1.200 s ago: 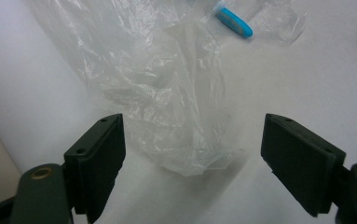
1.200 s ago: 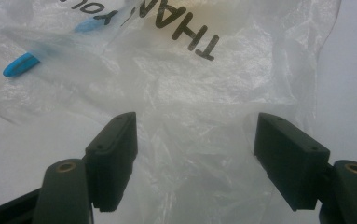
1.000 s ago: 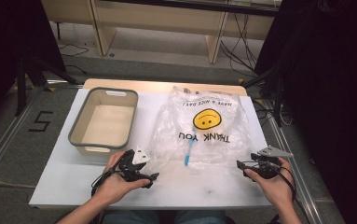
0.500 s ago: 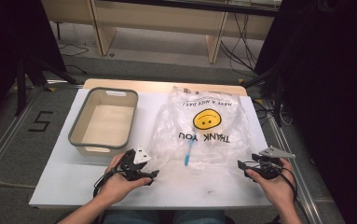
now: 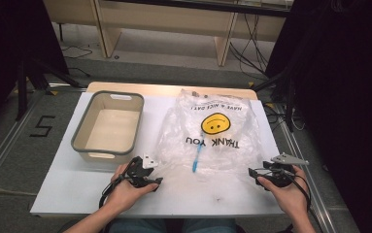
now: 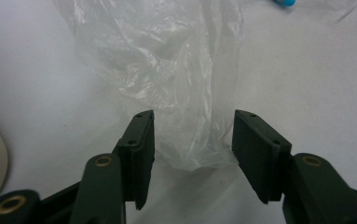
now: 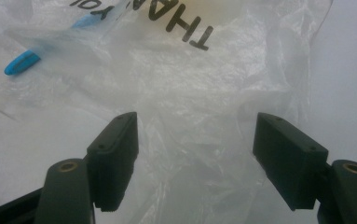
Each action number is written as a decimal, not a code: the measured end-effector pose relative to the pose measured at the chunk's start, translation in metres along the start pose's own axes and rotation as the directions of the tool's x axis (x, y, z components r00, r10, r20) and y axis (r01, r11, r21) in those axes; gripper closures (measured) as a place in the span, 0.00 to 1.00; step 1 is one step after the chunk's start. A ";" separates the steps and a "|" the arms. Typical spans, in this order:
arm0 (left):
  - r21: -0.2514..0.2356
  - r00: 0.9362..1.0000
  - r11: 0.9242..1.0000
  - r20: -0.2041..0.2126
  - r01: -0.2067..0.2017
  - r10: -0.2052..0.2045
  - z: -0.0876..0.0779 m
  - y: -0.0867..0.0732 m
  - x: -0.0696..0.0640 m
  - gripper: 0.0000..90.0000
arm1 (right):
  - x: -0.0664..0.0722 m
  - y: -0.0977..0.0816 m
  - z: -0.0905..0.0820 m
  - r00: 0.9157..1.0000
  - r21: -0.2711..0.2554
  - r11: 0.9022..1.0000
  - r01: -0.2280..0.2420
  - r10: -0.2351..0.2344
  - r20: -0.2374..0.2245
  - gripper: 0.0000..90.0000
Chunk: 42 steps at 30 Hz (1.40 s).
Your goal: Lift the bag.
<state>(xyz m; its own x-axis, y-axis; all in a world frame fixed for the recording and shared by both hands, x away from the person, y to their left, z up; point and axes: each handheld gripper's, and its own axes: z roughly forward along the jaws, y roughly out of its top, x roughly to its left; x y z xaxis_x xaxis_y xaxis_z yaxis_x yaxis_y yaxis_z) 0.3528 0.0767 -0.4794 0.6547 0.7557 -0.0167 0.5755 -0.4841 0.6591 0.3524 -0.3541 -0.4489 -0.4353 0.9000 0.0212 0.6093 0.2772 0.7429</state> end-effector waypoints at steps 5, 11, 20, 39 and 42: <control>0.043 1.000 0.999 0.003 0.019 -0.020 0.001 -0.001 0.001 0.62 | 0.001 -0.002 0.000 1.000 0.023 1.000 -0.005 0.005 -0.003 0.36; 0.065 1.000 0.998 -0.003 0.022 -0.022 0.002 0.000 -0.003 0.71 | 0.001 -0.004 -0.001 1.000 0.043 0.999 -0.020 0.020 -0.005 0.36; 0.095 1.000 0.995 -0.011 -0.009 0.010 0.005 0.006 -0.009 0.88 | 0.002 -0.007 -0.002 0.998 0.080 0.996 -0.045 0.047 -0.029 0.36; 0.012 0.998 0.998 0.034 -0.060 0.059 0.000 0.005 -0.007 0.99 | 0.008 -0.018 0.006 0.997 0.271 0.960 0.071 -0.060 -0.049 0.59; -0.017 0.996 0.997 0.043 -0.078 0.078 -0.003 0.005 -0.006 0.99 | 0.007 -0.017 0.006 0.996 0.280 0.956 0.090 -0.083 -0.036 0.68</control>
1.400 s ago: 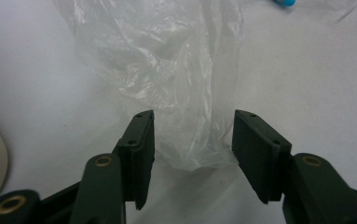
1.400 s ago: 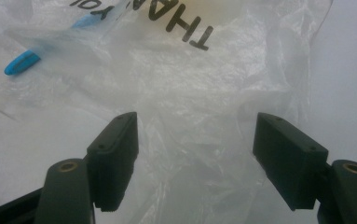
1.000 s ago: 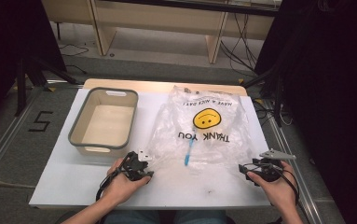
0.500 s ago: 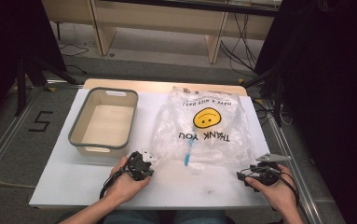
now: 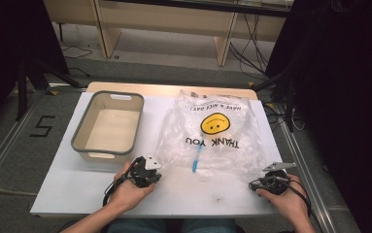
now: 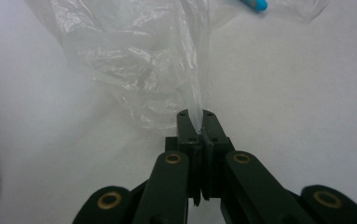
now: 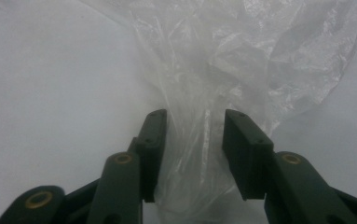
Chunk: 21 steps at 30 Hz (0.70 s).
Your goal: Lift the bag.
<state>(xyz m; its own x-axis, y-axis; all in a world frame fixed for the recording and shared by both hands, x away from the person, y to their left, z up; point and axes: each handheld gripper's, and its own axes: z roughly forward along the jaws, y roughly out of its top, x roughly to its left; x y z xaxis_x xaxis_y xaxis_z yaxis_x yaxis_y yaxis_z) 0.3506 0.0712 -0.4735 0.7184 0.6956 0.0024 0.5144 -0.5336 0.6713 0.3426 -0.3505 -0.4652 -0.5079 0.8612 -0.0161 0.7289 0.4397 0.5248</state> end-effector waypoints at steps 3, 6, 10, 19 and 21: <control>-0.033 1.000 0.999 0.006 -0.012 0.012 -0.003 0.000 0.000 0.99 | 0.001 0.001 0.000 1.000 0.009 1.000 0.007 -0.007 -0.008 0.77; -0.061 1.000 0.998 0.007 -0.020 0.021 -0.006 0.001 0.000 0.99 | 0.001 0.002 0.000 1.000 0.017 1.000 0.013 -0.012 -0.023 0.84; -0.105 0.999 0.994 0.008 -0.033 0.034 -0.011 0.002 -0.001 0.99 | -0.001 0.003 0.001 0.999 0.016 1.000 -0.005 0.006 -0.038 0.93; -0.218 0.998 0.974 0.004 -0.054 0.056 -0.023 0.007 -0.002 0.99 | -0.002 0.003 0.001 0.998 0.009 1.000 -0.025 0.026 -0.054 0.99; -0.237 0.998 0.970 0.004 -0.057 0.060 -0.025 0.009 -0.001 0.99 | -0.002 0.003 0.000 0.998 0.009 0.999 -0.031 0.032 -0.056 0.99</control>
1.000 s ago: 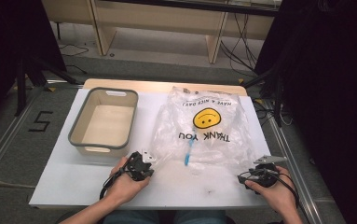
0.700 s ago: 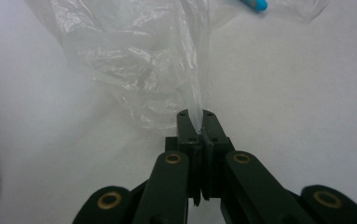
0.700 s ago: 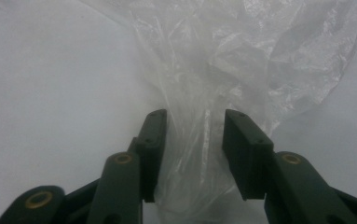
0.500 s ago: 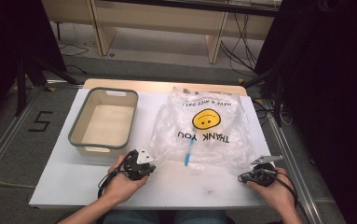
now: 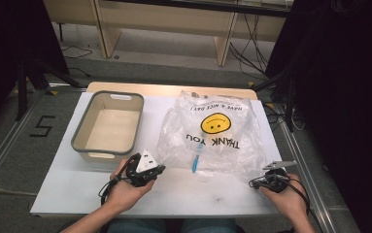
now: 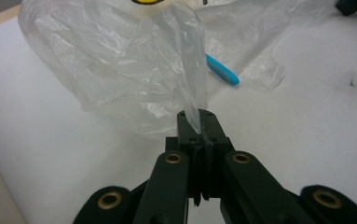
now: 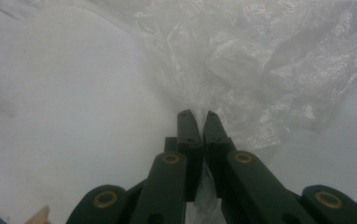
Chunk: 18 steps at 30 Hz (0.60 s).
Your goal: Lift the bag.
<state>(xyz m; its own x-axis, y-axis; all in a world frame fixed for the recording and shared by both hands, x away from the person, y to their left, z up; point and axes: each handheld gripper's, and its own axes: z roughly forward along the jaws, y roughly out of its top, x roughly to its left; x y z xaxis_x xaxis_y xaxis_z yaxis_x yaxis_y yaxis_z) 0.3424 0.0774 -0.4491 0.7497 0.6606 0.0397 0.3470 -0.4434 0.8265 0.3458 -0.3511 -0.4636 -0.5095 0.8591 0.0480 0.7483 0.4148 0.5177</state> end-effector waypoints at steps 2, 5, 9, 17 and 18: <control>-0.019 1.000 1.000 -0.003 -0.001 0.001 -0.002 0.001 0.000 0.99 | 0.000 0.000 -0.002 1.000 -0.009 1.000 -0.014 0.014 -0.011 0.99; -0.041 1.000 0.999 -0.003 -0.002 0.002 -0.005 0.003 0.001 0.99 | -0.001 0.001 -0.004 1.000 -0.032 0.999 -0.021 0.021 -0.015 0.99; -0.080 1.000 0.997 -0.005 -0.006 0.005 -0.009 0.006 0.001 0.99 | 0.000 0.002 -0.008 0.999 -0.063 0.997 -0.033 0.032 -0.008 1.00; -0.146 1.000 0.989 -0.005 -0.023 0.022 -0.013 0.012 0.000 0.99 | -0.002 0.004 -0.011 0.999 -0.111 0.993 -0.041 0.041 0.000 1.00; -0.158 1.000 0.987 -0.004 -0.021 0.020 -0.014 0.013 0.000 0.99 | -0.002 0.004 -0.012 0.999 -0.114 0.993 -0.043 0.043 0.000 1.00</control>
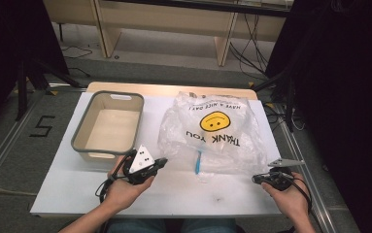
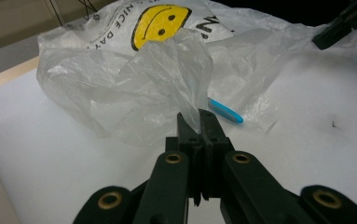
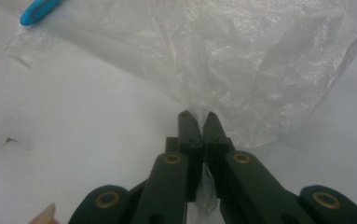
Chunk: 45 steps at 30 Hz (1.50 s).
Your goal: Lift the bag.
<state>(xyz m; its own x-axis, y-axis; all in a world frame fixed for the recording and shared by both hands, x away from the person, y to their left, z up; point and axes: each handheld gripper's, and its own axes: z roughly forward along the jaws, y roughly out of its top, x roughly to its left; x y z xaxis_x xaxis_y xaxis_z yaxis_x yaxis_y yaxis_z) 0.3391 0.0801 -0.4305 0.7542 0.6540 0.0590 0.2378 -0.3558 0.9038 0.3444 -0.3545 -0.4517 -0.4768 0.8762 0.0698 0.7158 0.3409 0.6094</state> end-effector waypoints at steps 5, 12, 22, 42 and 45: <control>-0.036 1.000 0.999 0.001 -0.008 0.008 -0.003 0.005 -0.001 0.99 | -0.001 0.001 -0.002 1.000 -0.016 1.000 -0.006 0.006 0.008 1.00; -0.081 1.000 0.997 0.000 -0.013 0.013 -0.007 0.013 -0.002 0.99 | 0.000 0.003 -0.005 1.000 -0.050 0.999 -0.013 0.014 0.018 1.00; -0.139 1.000 0.990 -0.024 -0.015 0.012 -0.014 0.027 0.002 0.99 | -0.001 0.005 -0.010 0.999 -0.098 0.995 -0.021 0.024 0.029 1.00; -0.230 0.997 0.973 -0.077 -0.025 0.008 -0.024 0.054 0.014 0.99 | -0.001 0.011 -0.024 0.996 -0.232 0.972 -0.019 0.038 0.076 1.00; -0.239 0.996 0.971 -0.085 -0.022 0.002 -0.026 0.055 0.017 0.99 | 0.000 0.013 -0.027 0.995 -0.262 0.965 -0.015 0.040 0.090 1.00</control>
<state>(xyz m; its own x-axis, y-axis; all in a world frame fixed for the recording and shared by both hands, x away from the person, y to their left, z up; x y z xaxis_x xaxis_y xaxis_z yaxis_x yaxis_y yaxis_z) 0.3488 0.0891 -0.3685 0.6996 0.7080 0.0965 0.0681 -0.2005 0.9773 0.3399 -0.3597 -0.4227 -0.4000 0.9162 0.0226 0.5640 0.2266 0.7940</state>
